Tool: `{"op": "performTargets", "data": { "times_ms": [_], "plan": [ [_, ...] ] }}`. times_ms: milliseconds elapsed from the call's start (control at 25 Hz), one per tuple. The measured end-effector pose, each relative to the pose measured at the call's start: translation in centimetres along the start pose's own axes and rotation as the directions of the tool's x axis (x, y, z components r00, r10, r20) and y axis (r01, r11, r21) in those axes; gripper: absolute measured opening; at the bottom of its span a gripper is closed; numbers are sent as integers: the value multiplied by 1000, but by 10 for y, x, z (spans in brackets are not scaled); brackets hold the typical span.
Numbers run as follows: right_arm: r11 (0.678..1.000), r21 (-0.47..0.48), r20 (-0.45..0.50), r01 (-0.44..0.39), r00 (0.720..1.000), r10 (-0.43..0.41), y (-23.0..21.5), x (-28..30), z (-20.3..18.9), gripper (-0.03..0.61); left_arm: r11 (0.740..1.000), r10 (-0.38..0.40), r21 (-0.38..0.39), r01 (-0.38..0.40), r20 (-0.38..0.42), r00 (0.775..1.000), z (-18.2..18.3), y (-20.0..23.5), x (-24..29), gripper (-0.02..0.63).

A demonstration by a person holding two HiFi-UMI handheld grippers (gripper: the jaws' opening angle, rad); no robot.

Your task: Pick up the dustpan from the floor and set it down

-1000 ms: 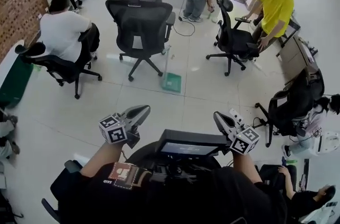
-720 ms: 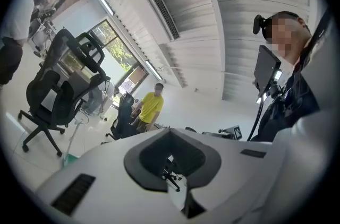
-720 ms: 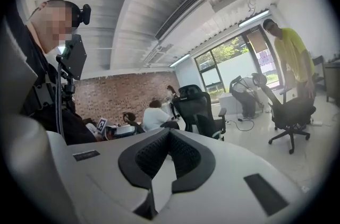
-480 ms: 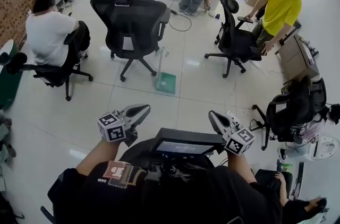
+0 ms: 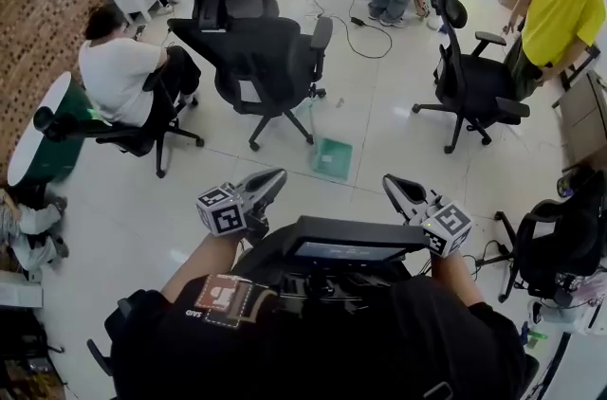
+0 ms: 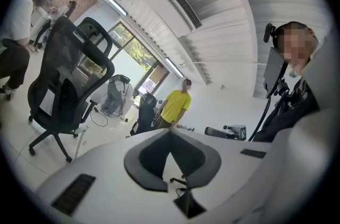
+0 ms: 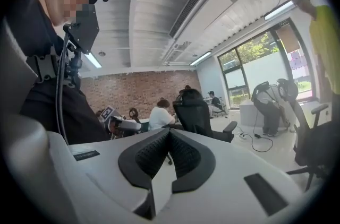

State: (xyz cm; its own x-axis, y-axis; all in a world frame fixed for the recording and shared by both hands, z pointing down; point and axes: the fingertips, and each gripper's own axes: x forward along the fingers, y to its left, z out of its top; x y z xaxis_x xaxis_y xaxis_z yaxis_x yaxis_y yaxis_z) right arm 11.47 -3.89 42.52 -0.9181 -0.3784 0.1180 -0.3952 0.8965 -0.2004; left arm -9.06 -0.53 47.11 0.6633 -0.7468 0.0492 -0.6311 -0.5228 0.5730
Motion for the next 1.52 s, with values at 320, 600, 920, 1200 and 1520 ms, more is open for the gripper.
{"op": "performTargets", "data": {
  "times_ms": [320,600,920,1200,1520],
  "plan": [
    [997,41,-4,58,998,-58,-130,29,9,9,999,32,21,-30,-68,997,22,83,97,20],
    [978,12,-40,206,978,-205,-221,140,27,9,991,8,130,16,-189,982,60,258,168,21],
    [931,57,-107,361,929,-354,-315,288,46,9,991,12,121,52,-471,882,76,487,230,31],
    [940,91,-167,328,936,-311,-411,313,19,9,964,254,224,-143,-618,744,25,617,311,278],
    [953,111,-276,283,930,-244,-517,287,-27,9,912,410,321,-255,-724,554,-65,705,377,311]
  ]
}}
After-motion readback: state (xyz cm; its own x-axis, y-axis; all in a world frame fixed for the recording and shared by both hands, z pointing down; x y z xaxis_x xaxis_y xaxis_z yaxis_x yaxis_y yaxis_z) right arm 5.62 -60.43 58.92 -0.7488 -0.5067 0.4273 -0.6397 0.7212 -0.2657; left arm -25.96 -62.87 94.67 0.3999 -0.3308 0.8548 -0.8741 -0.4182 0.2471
